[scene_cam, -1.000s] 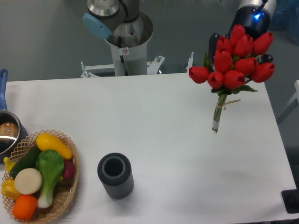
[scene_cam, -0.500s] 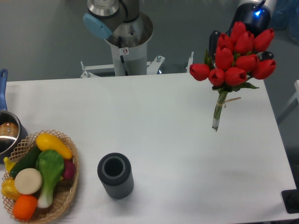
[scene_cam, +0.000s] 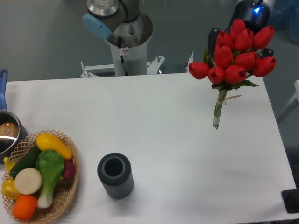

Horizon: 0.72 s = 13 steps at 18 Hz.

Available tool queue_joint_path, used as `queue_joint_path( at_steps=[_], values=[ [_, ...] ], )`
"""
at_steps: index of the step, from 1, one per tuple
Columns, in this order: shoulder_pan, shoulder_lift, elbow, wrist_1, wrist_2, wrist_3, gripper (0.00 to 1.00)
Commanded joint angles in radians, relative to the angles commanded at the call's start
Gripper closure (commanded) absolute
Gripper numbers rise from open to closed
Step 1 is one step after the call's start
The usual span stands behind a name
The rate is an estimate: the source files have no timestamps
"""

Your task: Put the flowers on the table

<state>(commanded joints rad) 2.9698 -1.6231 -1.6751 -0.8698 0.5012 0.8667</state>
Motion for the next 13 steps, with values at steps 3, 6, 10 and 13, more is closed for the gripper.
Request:
queue_joint_path(
  at_steps=[3, 6, 10, 13],
  values=[
    [-0.006, 0.028, -0.005, -0.003, 0.115, -0.026, 0.51],
    [-0.035, 0.035, -0.008, -0.002, 0.209, -0.034, 0.48],
    [-0.106, 0.045, -0.057, -0.003, 0.325, -0.021, 0.47],
    [-0.159, 0.029, -0.066, -0.008, 0.394, -0.021, 0.47]
  ],
)
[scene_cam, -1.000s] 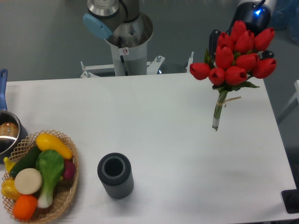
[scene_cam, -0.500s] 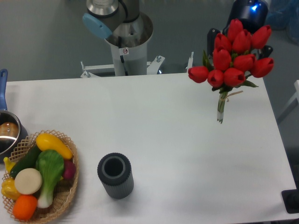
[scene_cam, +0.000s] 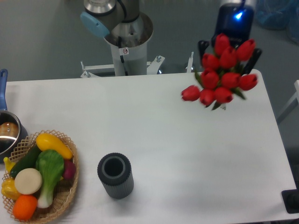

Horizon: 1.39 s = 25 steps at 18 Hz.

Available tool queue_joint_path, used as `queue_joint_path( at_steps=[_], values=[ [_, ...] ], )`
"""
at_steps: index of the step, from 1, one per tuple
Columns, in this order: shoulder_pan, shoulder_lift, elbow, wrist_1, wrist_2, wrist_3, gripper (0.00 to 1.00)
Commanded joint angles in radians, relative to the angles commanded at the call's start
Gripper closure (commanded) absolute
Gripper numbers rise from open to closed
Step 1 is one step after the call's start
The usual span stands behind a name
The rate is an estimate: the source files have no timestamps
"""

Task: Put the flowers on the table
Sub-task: 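Carry the held tulip bouquet forward and lower it toward the table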

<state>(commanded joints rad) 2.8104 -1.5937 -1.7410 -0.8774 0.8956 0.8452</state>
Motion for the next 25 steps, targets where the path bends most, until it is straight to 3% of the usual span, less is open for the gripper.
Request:
queue_joint_path(
  at_steps=[7, 11, 18, 25],
  values=[
    [-0.104, -0.083, -0.017, -0.005, 0.189, 0.002, 0.48],
    [-0.123, -0.133, -0.015, -0.005, 0.307, 0.012, 0.48],
    [-0.157, -0.202, -0.015, -0.008, 0.433, 0.012, 0.48],
    [-0.190, -0.275, -0.015, -0.008, 0.474, 0.011, 0.48]
  ],
)
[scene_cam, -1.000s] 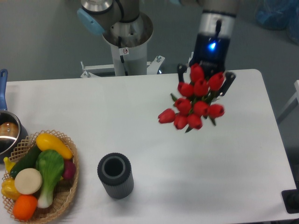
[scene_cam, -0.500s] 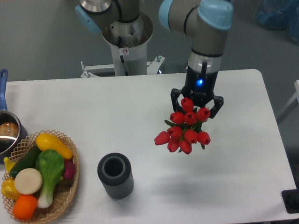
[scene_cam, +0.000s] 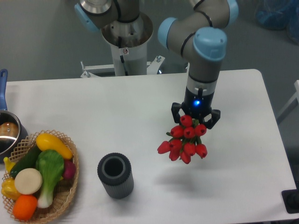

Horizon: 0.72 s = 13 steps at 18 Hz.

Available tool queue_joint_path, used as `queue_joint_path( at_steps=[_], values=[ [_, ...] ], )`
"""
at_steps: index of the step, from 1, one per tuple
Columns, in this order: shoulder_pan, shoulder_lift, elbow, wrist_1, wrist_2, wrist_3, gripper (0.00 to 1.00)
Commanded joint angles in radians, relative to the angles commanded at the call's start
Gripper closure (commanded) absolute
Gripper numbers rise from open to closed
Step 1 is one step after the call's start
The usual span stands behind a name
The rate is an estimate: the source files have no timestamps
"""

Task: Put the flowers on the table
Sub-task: 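Carry the held tulip bouquet forward and lower it toward the table, then lower the tulips until the blooms rest on the table surface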

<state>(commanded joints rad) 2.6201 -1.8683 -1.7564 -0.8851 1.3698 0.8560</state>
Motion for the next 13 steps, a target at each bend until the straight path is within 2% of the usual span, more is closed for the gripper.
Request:
queue_joint_path(
  at_steps=[13],
  values=[
    [-0.015, -0.110, 0.028, 0.006, -0.003, -0.003, 0.48]
  ],
)
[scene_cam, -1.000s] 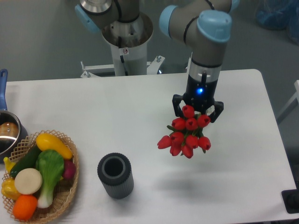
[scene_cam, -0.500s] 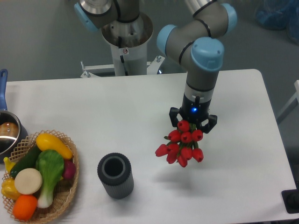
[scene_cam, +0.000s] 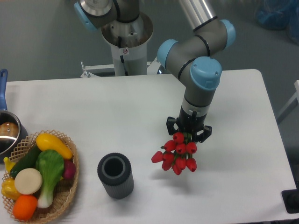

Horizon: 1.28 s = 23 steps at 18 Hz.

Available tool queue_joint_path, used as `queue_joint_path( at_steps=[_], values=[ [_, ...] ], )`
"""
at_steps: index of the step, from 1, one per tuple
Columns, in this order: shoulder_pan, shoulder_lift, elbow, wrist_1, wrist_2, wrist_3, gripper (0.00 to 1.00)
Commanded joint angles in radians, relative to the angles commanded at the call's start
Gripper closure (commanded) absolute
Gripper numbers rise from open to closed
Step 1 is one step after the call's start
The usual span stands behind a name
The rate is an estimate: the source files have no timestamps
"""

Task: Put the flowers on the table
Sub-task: 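Lower the tulips until the blooms rest on the table surface, then open the gripper to release the tulip stems and lift away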

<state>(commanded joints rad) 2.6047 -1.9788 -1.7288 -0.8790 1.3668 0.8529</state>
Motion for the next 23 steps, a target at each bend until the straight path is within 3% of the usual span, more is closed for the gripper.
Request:
queue_joint_path(
  at_steps=[17, 18, 19, 21, 23],
  values=[
    [-0.032, -0.057, -0.005, 0.006, 0.002, 0.002, 0.47],
    [-0.035, -0.057, -0.003, 0.006, 0.002, 0.003, 0.44],
    [-0.035, -0.057, -0.002, 0.008, 0.002, 0.005, 0.33],
    [-0.035, -0.055, 0.005, 0.008, 0.002, 0.005, 0.29],
    [-0.034, -0.055, 0.008, 0.009, 0.003, 0.005, 0.12]
  ],
)
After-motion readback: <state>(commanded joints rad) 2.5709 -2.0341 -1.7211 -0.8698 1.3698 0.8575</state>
